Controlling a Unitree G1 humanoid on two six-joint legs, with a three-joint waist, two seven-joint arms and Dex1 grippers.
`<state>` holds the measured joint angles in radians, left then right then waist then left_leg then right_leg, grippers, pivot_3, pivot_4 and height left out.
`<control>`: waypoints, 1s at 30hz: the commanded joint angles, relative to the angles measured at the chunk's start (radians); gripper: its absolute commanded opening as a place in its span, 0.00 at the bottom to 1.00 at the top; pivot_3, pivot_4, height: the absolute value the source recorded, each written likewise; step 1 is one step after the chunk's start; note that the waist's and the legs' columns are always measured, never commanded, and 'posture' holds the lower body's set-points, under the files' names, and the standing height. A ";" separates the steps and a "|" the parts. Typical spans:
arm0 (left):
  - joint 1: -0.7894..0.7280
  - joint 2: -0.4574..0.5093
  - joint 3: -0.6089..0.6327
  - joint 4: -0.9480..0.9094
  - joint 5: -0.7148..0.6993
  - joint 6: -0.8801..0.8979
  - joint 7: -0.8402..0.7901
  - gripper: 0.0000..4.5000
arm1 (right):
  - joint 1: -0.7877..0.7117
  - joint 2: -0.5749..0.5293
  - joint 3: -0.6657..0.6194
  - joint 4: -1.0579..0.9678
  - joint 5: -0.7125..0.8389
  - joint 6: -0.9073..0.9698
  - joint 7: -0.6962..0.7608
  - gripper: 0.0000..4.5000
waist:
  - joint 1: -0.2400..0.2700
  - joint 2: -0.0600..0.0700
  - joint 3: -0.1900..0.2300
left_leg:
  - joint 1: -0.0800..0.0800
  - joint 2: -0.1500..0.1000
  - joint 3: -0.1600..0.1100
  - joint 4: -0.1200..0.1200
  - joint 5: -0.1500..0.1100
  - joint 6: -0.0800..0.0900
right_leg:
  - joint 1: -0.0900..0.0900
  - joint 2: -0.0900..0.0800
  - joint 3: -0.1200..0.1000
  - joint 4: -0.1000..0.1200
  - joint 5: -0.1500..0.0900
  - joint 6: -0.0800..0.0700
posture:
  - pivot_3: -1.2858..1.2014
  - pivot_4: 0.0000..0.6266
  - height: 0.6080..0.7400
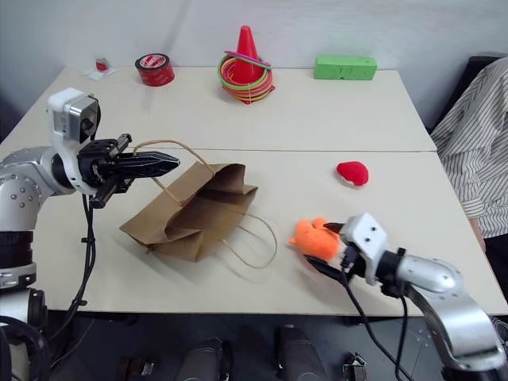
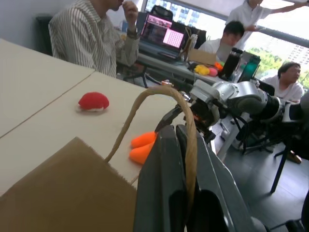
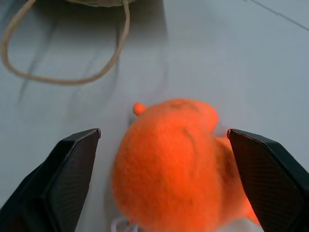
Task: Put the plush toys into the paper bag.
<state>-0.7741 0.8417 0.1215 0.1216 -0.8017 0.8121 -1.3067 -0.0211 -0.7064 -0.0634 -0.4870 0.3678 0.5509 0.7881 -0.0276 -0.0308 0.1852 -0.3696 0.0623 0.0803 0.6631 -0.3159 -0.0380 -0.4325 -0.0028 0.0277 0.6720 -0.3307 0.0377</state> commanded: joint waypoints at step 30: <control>-0.062 -0.071 -0.027 -0.035 0.030 -0.026 -0.107 0.00 | -0.695 0.381 0.444 0.453 -0.155 -0.213 0.143 0.03 | -0.028 -0.002 0.000 | -0.005 0.001 0.011 0.005 -0.002 0.004 | -0.011 -0.003 0.007 0.008 0.001 0.002 | 0.52 0.24 1.00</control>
<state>-0.8260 0.7621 0.0844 0.1287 -0.7456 0.7827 -1.4008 -0.6853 -0.3484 0.3711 -0.0539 0.2307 0.3523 0.9430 -0.0560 -0.0324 0.1857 -0.3745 0.0631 0.0915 0.6684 -0.3182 -0.0341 -0.4441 -0.0059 0.0348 0.6802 -0.3292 0.0399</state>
